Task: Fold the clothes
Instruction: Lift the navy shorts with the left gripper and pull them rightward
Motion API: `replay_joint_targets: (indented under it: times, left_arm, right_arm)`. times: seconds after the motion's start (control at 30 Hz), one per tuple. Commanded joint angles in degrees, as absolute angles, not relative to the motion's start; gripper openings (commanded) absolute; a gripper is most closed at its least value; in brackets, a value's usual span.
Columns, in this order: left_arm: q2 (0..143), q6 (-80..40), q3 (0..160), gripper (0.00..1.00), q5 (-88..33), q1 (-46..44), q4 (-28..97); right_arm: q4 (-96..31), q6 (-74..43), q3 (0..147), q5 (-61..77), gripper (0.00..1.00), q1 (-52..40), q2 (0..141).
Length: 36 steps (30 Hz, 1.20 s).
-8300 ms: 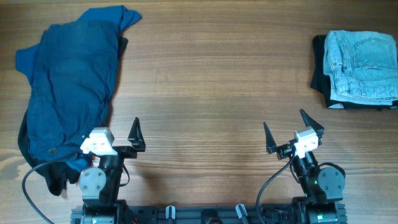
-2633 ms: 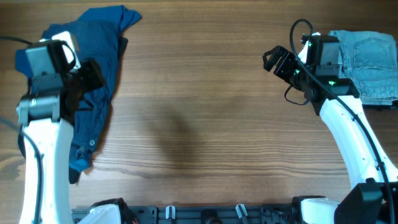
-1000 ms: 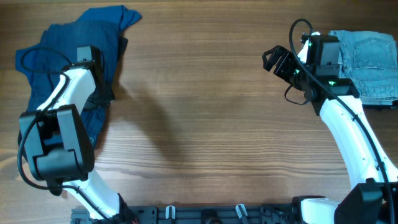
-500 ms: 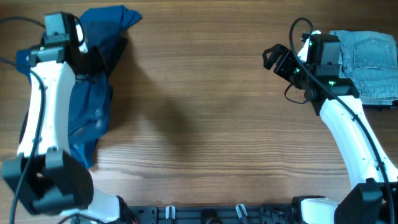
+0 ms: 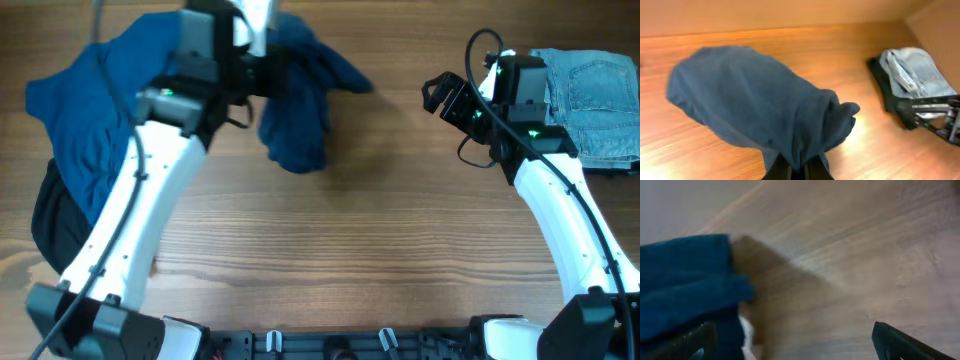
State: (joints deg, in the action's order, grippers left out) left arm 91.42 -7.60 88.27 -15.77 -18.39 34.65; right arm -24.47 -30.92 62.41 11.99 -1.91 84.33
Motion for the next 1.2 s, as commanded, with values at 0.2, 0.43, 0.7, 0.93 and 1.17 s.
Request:
replay_joint_targets:
  times: [0.2,0.43,0.7,0.93,1.17]
  left_arm:
    - [95.44,-12.71,89.71,0.04,-14.98,-20.45,30.11]
    - [94.83,-15.97,89.71,0.04,-17.58,-25.21,24.45]
    - [90.17,-17.63,89.71,0.55,-20.53,-26.72,22.04]
    - [89.30,-17.63,89.71,0.39,-17.23,-23.00,26.15]
    - [89.30,-17.58,89.69,0.40,-17.04,-19.49,35.62]
  right_arm:
    - [-26.63,-28.29,63.26,22.79,0.99,0.56,84.97]
    - [-26.17,-30.68,63.26,23.62,0.97,0.32,84.97]
    - [-26.96,-31.51,63.26,24.05,0.98,1.85,84.97]
    - [-29.71,-31.66,61.17,24.01,0.95,-1.65,85.01]
    - [-26.57,-29.39,55.51,21.98,0.86,-8.23,85.82]
